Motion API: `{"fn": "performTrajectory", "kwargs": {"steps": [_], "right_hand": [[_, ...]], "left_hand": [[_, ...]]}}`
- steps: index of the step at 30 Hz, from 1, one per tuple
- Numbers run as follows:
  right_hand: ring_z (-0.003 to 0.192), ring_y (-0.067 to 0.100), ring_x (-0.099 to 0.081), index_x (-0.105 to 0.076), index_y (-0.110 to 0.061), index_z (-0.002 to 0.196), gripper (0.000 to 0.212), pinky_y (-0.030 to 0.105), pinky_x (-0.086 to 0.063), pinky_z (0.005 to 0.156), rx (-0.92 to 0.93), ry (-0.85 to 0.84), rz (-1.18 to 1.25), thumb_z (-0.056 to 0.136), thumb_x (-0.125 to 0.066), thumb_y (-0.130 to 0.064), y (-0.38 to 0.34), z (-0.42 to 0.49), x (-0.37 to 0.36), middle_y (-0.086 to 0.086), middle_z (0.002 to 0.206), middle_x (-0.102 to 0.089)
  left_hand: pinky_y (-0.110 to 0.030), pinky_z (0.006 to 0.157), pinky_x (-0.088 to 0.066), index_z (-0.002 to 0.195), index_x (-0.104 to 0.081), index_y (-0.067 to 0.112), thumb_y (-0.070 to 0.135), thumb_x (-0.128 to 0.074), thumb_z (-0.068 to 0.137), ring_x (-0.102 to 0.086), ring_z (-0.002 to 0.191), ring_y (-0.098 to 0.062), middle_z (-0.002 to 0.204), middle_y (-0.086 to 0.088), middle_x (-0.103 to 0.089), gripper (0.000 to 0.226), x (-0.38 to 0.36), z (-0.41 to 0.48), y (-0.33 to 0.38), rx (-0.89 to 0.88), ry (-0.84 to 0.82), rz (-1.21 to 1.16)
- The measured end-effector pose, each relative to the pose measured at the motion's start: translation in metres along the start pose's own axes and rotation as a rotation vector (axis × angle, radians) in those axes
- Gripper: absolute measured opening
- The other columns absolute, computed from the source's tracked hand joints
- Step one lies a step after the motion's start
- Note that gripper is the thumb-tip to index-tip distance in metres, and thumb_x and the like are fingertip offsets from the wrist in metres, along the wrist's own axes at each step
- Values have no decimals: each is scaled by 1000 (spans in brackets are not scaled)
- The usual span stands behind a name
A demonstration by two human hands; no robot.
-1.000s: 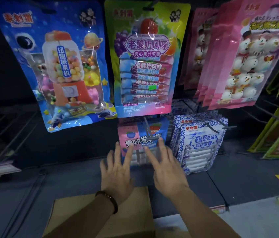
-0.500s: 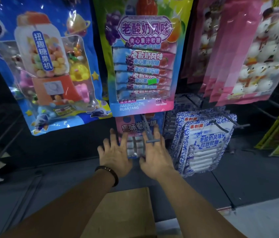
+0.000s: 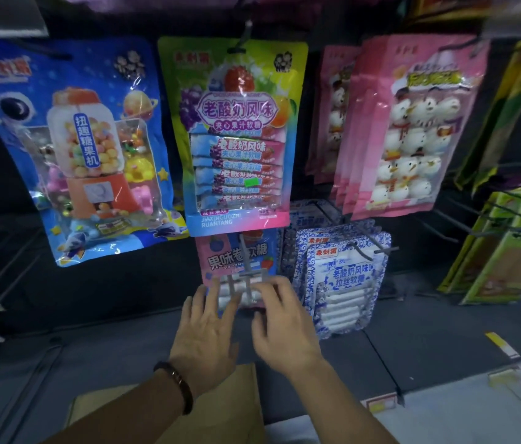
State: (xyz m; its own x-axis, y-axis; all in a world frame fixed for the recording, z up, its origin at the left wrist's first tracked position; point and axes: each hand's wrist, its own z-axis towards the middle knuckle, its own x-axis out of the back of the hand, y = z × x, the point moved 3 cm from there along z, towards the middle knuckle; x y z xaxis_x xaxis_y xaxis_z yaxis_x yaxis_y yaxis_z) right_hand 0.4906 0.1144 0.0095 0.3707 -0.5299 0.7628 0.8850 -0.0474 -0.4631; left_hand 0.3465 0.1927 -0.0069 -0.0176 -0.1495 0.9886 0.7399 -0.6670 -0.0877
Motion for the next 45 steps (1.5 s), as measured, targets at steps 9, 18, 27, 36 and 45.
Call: {"fn": "performTrajectory", "kwargs": {"steps": [9, 18, 27, 36, 45], "right_hand": [[126, 30, -49, -47, -35, 146, 73, 46, -54, 104, -452, 232, 17, 82, -77, -19, 84, -53, 48, 7, 144, -31], [160, 34, 2, -13, -58, 158, 100, 53, -45, 116, -470, 34, -7, 88, -73, -19, 100, -24, 35, 1, 171, 20], [161, 39, 6, -10, -67, 153, 100, 53, -42, 118, -525, -84, 103, 94, -72, -16, 104, 45, 25, -2, 170, 22], [162, 36, 10, -6, -61, 160, 100, 54, -36, 121, -636, -198, 109, 98, -69, -15, 92, 78, 28, 1, 173, 23], [161, 39, -9, -15, -33, 167, 84, 54, -32, 124, -512, -247, 23, 101, -66, -23, 71, 52, 51, 8, 175, 0]], "left_hand": [[-61, 108, -50, 158, -44, 21, 57, -73, 67, -48, 140, -51, 160, -24, -39, 102, 19, -20, 31, -137, -114, 61], [-57, 130, -9, 167, 4, 30, 55, -54, 98, 5, 161, -42, 173, -15, 22, 93, 48, 7, 53, -178, -175, 92], [-58, 128, -20, 166, -14, 30, 58, -62, 88, -16, 158, -46, 175, -18, 1, 95, 41, 24, 41, -146, -240, 96], [-55, 129, -15, 166, -7, 33, 61, -44, 88, -14, 158, -43, 175, -13, 8, 91, 49, 32, 35, -137, -253, 113], [-44, 117, -38, 151, -40, 33, 54, -52, 98, -39, 142, -28, 158, -1, -34, 58, 78, -12, 48, -230, -304, -12]]}}
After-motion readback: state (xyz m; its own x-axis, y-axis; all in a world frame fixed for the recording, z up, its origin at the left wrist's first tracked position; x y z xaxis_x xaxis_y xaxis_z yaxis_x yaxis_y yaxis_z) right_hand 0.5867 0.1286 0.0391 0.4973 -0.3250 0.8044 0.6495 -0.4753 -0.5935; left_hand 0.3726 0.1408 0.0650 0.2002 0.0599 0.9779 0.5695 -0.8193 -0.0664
